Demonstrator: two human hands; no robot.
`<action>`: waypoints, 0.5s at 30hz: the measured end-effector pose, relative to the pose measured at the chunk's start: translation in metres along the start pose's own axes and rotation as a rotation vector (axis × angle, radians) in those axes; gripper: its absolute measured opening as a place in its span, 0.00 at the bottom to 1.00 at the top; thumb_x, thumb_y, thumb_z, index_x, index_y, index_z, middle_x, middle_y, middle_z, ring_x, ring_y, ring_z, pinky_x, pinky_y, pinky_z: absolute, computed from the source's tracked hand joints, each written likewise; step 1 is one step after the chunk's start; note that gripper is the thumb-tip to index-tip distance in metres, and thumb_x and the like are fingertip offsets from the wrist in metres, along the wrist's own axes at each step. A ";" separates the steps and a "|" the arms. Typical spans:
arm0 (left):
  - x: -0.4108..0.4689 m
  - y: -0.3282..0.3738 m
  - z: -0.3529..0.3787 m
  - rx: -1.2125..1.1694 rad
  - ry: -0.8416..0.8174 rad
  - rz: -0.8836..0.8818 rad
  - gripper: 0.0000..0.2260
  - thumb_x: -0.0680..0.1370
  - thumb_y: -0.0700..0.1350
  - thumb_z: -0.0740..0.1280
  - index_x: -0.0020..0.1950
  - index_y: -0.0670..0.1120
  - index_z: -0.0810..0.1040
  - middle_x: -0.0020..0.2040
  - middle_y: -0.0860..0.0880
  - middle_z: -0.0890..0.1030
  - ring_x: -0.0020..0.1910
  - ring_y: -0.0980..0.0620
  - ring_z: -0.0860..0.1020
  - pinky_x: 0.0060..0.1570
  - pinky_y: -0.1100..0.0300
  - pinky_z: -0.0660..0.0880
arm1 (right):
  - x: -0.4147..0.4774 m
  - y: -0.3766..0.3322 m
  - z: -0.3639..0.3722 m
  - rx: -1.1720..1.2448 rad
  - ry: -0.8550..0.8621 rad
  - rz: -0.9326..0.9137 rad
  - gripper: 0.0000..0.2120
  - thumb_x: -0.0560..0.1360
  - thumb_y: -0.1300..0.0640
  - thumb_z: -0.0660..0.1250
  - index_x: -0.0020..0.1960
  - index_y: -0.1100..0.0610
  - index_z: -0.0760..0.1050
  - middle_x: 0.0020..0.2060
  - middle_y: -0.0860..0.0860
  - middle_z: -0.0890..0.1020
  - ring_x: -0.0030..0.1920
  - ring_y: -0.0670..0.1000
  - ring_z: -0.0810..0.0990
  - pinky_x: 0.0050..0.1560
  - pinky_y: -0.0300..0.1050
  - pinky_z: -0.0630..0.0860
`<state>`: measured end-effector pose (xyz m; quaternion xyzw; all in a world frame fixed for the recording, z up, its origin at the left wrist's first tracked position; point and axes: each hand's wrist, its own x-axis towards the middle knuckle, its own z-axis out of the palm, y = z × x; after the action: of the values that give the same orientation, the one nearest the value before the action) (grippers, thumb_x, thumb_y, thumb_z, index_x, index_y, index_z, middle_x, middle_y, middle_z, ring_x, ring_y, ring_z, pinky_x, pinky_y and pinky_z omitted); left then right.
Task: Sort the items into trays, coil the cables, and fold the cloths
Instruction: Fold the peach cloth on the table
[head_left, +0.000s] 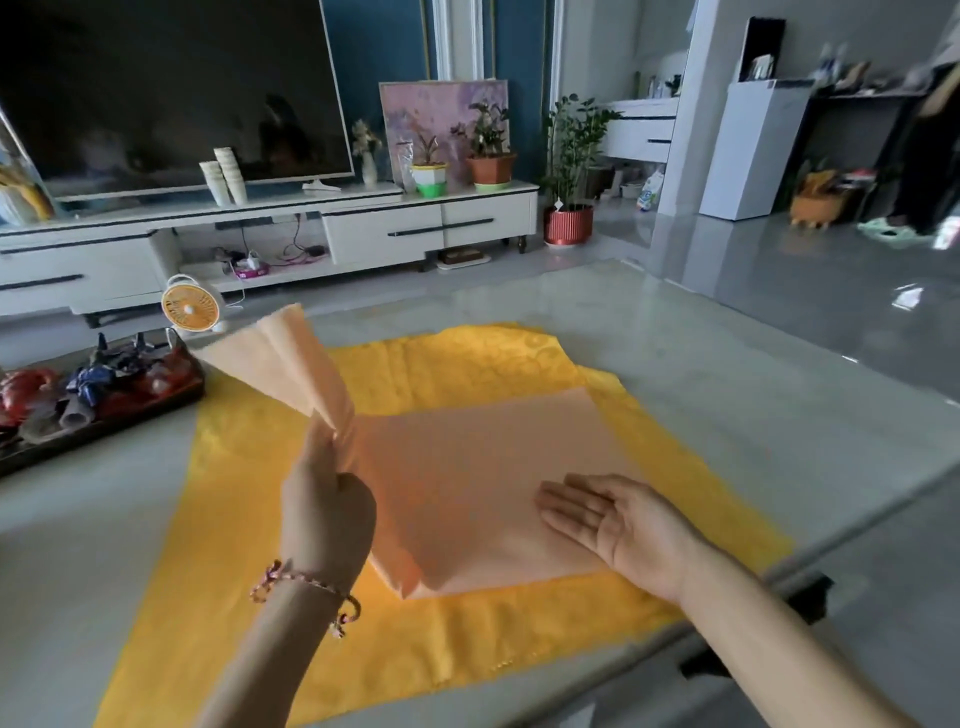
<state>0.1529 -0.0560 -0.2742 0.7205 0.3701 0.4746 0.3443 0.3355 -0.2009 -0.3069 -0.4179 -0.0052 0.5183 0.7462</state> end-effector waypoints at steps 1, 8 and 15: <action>-0.005 0.007 0.008 0.082 -0.084 0.113 0.32 0.66 0.21 0.52 0.66 0.40 0.72 0.52 0.48 0.79 0.53 0.46 0.77 0.49 0.67 0.70 | 0.000 -0.001 -0.001 0.012 0.009 0.009 0.12 0.81 0.64 0.52 0.61 0.67 0.66 0.48 0.68 0.78 0.49 0.64 0.78 0.42 0.59 0.79; -0.048 0.004 0.058 0.534 -0.736 0.525 0.36 0.74 0.31 0.54 0.75 0.57 0.47 0.77 0.53 0.51 0.76 0.57 0.47 0.72 0.59 0.38 | -0.002 -0.030 -0.015 -0.265 0.108 0.020 0.28 0.79 0.39 0.53 0.58 0.62 0.75 0.42 0.59 0.83 0.43 0.57 0.81 0.42 0.53 0.77; -0.061 -0.019 0.064 0.651 -0.815 0.548 0.26 0.80 0.38 0.50 0.76 0.55 0.51 0.77 0.57 0.53 0.75 0.60 0.49 0.72 0.56 0.41 | -0.005 -0.018 -0.015 -1.010 0.295 -0.282 0.14 0.76 0.56 0.65 0.42 0.69 0.71 0.37 0.55 0.72 0.37 0.55 0.75 0.29 0.42 0.79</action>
<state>0.1924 -0.1082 -0.3364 0.9829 0.1347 0.0929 0.0845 0.3535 -0.2155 -0.3035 -0.7880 -0.2047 0.2820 0.5076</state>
